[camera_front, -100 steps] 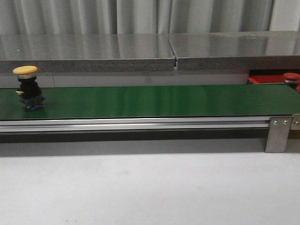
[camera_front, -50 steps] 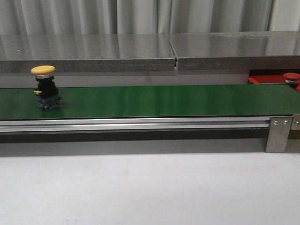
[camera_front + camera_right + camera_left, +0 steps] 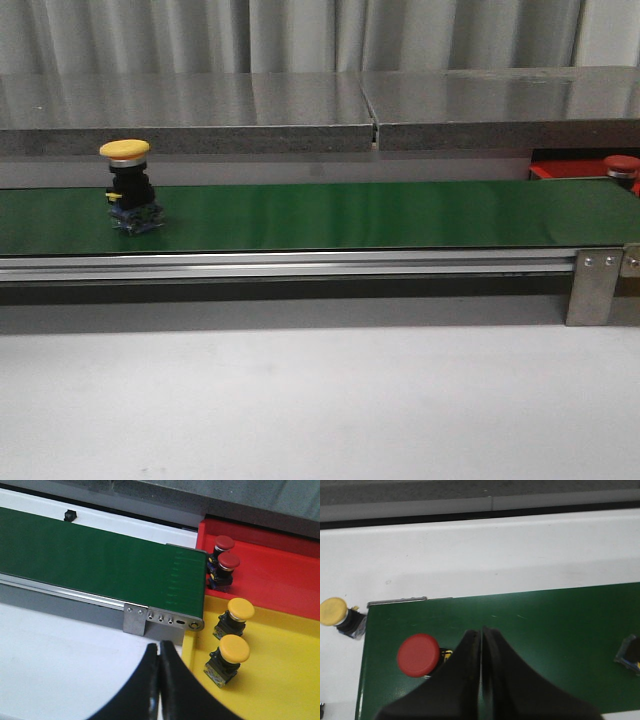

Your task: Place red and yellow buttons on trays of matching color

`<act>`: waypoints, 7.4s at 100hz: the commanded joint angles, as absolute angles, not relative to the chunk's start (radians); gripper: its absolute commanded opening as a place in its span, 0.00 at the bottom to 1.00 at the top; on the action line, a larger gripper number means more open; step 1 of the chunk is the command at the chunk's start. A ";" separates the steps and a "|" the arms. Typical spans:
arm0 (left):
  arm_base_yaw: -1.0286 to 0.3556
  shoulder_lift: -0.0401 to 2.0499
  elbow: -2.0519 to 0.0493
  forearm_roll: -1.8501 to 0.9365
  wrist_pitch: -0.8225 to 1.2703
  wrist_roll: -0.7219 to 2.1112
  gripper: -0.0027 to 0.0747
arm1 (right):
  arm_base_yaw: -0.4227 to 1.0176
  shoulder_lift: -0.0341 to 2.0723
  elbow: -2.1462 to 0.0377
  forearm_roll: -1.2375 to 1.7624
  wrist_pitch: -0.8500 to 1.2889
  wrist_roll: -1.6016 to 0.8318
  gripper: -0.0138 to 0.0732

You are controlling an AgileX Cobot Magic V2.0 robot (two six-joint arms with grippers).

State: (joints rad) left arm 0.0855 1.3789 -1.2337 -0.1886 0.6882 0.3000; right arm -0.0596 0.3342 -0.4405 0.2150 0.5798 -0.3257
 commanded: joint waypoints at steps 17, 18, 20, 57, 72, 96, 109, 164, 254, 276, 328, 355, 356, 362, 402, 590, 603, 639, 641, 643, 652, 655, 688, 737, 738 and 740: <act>-0.072 1.184 -1.110 0.057 0.531 0.055 0.01 | -0.058 0.339 -0.465 0.223 0.511 -0.334 0.08; -0.078 1.174 -1.102 0.069 0.529 0.028 0.01 | -0.058 0.339 -0.465 0.223 0.511 -0.334 0.08; -0.083 1.164 -1.090 0.101 0.527 0.008 0.01 | -0.058 0.339 -0.465 0.223 0.511 -0.334 0.08; -0.127 0.869 -0.855 0.015 0.478 -0.015 0.01 | -0.058 0.339 -0.465 0.223 0.511 -0.334 0.08; -0.127 0.740 -0.762 -0.011 0.485 -0.015 0.01 | -0.058 0.339 -0.465 0.223 0.511 -0.334 0.08; -0.127 0.566 -0.648 -0.053 0.508 -0.015 0.01 | -0.058 0.339 -0.465 0.233 0.495 -0.334 0.08; -0.127 0.512 -0.608 -0.053 0.514 -0.015 0.01 | -0.057 0.341 -0.468 0.233 0.509 -0.334 0.08; -0.127 0.498 -0.603 -0.053 0.512 -0.015 0.01 | 0.113 0.734 -0.752 0.231 0.577 -0.335 0.10; -0.127 0.498 -0.603 -0.053 0.512 -0.015 0.01 | 0.350 1.555 -1.463 0.236 1.001 -0.414 0.82; -0.127 0.498 -0.603 -0.053 0.512 -0.015 0.01 | 0.387 1.691 -1.581 0.240 1.005 -0.449 0.82; -0.127 0.498 -0.603 -0.053 0.510 -0.015 0.01 | 0.397 1.840 -1.636 0.267 0.825 -0.451 0.82; -0.127 0.498 -0.603 -0.053 0.510 -0.015 0.01 | 0.396 1.843 -1.636 0.259 0.796 -0.451 0.58; -0.127 0.498 -0.603 -0.053 0.510 -0.015 0.01 | 0.396 1.843 -1.636 0.259 0.796 -0.451 0.57; -0.127 0.498 -0.603 -0.053 0.510 -0.015 0.01 | 0.395 1.843 -1.636 0.257 0.795 -0.451 0.51; -0.127 0.498 -0.603 -0.053 0.510 -0.015 0.01 | 0.340 1.775 -1.635 0.266 0.769 -0.424 0.48; -0.127 0.498 -0.603 -0.053 0.510 -0.015 0.01 | -0.479 1.610 -1.048 0.379 0.344 -0.258 0.48; -0.127 0.498 -0.603 -0.053 0.510 -0.015 0.01 | -0.479 1.634 -1.048 0.380 0.332 -0.258 0.48; -0.127 0.498 -0.603 -0.053 0.510 -0.015 0.01 | -0.479 1.655 -1.048 0.386 0.310 -0.258 0.53; -0.127 0.498 -0.603 -0.053 0.510 -0.015 0.01 | -0.479 1.655 -1.048 0.386 0.308 -0.258 0.55; -0.127 0.498 -0.603 -0.053 0.510 -0.015 0.01 | -0.479 1.655 -1.048 0.386 0.308 -0.258 0.57; -0.127 0.498 -0.603 -0.053 0.510 -0.015 0.01 | -0.479 1.655 -1.048 0.386 0.307 -0.258 0.66; -0.127 0.498 -0.603 -0.053 0.510 -0.015 0.01 | -0.479 1.655 -1.048 0.386 0.307 -0.258 0.68; -0.127 0.498 -0.603 -0.053 0.510 -0.015 0.01 | -0.479 1.653 -1.050 0.381 0.293 -0.261 0.70; -0.127 0.498 -0.603 -0.053 0.510 -0.015 0.01 | -0.421 1.507 -1.074 0.359 0.379 -0.317 0.73; -0.127 0.498 -0.603 -0.053 0.510 -0.015 0.01 | -0.418 1.505 -1.077 0.359 0.384 -0.319 0.74; -0.127 0.498 -0.603 -0.053 0.510 -0.015 0.01 | -0.409 1.503 -1.086 0.359 0.401 -0.328 0.75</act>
State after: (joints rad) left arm -0.1192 0.4940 -0.5762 -0.0441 0.5817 -0.0052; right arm -0.4373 1.5652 -1.0328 0.3590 0.3943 -0.2881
